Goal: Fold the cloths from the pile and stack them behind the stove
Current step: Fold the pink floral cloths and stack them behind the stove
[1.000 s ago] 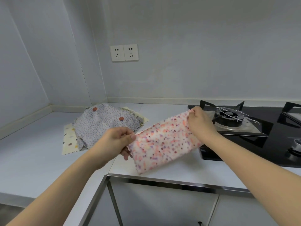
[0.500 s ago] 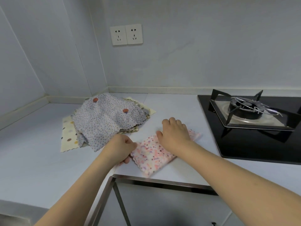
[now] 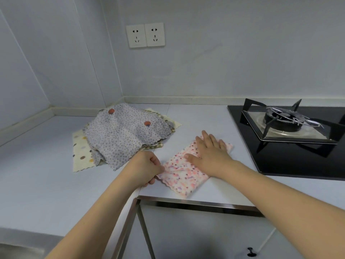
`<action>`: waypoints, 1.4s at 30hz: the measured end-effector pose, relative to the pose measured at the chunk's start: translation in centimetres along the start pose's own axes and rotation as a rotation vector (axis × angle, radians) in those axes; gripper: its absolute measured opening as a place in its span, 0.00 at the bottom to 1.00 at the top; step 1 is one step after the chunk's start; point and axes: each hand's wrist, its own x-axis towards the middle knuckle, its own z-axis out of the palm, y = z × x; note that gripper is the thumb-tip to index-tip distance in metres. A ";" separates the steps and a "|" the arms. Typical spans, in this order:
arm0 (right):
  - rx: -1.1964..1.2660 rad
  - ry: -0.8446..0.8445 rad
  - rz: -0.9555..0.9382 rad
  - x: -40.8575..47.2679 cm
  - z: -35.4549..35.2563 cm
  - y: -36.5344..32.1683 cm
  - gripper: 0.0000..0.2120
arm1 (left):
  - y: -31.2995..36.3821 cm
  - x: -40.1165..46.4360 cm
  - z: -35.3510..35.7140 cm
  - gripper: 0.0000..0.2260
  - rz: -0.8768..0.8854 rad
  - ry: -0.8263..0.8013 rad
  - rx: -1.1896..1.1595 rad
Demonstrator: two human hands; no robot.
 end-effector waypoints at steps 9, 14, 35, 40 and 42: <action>-0.071 -0.055 -0.109 -6.4 1.7 -2.0 0.39 | -0.1 -0.6 -0.2 0.05 0.105 -0.090 0.083; -0.063 -0.221 -0.168 -6.6 0.8 -0.9 0.47 | -0.5 -1.1 0.2 0.05 0.167 -0.051 0.176; 0.335 0.349 -0.453 -13.3 0.4 0.0 0.05 | -1.9 -6.7 -0.2 0.06 0.574 -0.123 0.423; 0.643 0.307 -0.264 -12.7 -0.5 1.3 0.11 | 1.5 -7.0 -0.1 0.10 0.405 -0.154 -0.097; 0.634 0.309 -0.189 -12.1 -1.0 1.7 0.12 | 2.8 -6.0 0.3 0.09 0.357 -0.144 -0.182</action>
